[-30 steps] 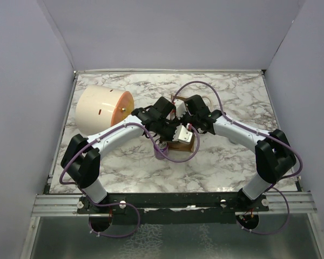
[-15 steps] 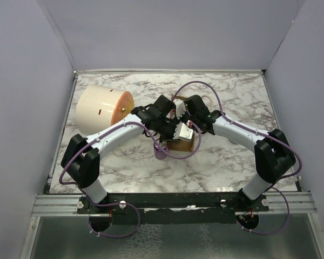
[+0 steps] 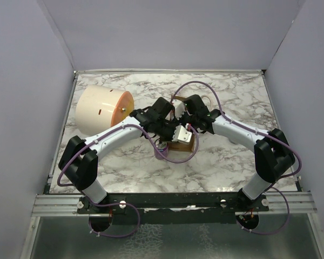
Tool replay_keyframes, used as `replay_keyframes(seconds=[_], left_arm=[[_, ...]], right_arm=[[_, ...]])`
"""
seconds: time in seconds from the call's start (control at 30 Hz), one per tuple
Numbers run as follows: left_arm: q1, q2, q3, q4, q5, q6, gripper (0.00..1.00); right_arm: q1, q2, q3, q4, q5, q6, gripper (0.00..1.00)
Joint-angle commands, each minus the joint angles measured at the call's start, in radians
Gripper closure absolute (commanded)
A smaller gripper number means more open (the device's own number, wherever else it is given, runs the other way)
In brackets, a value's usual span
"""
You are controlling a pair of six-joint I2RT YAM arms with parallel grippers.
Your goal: Place the beverage into the canvas bag
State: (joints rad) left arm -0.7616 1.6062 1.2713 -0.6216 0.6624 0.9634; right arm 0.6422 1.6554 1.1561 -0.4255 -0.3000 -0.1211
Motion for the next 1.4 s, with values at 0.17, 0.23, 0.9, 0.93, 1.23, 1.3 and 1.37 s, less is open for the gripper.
replay_keyframes(seconds=[0.17,0.23,0.9,0.93,1.23,1.3,1.37], left_arm=[[-0.013,-0.022,0.005,-0.035,0.061,0.049,0.97],[-0.012,-0.022,0.005,-0.038,0.058,0.051,0.97],[-0.013,-0.032,-0.004,-0.061,0.06,0.093,0.97],[-0.013,-0.032,-0.005,-0.062,0.06,0.095,0.97],[-0.012,-0.042,-0.019,-0.065,0.067,0.113,0.97],[-0.012,-0.041,-0.02,-0.068,0.07,0.118,0.97],[-0.012,-0.042,-0.019,-0.076,0.074,0.126,0.97]], right_arm=[[0.019,0.006,0.046,-0.084,-0.066,-0.029,0.29],[0.019,0.005,0.051,-0.088,-0.073,-0.033,0.25],[0.019,-0.014,0.119,-0.117,-0.067,-0.04,0.12],[0.019,-0.016,0.123,-0.118,-0.065,-0.041,0.12],[0.015,-0.042,0.147,-0.143,-0.053,-0.051,0.14],[0.011,-0.05,0.151,-0.147,-0.05,-0.05,0.14],[0.005,-0.059,0.156,-0.153,-0.048,-0.052,0.14]])
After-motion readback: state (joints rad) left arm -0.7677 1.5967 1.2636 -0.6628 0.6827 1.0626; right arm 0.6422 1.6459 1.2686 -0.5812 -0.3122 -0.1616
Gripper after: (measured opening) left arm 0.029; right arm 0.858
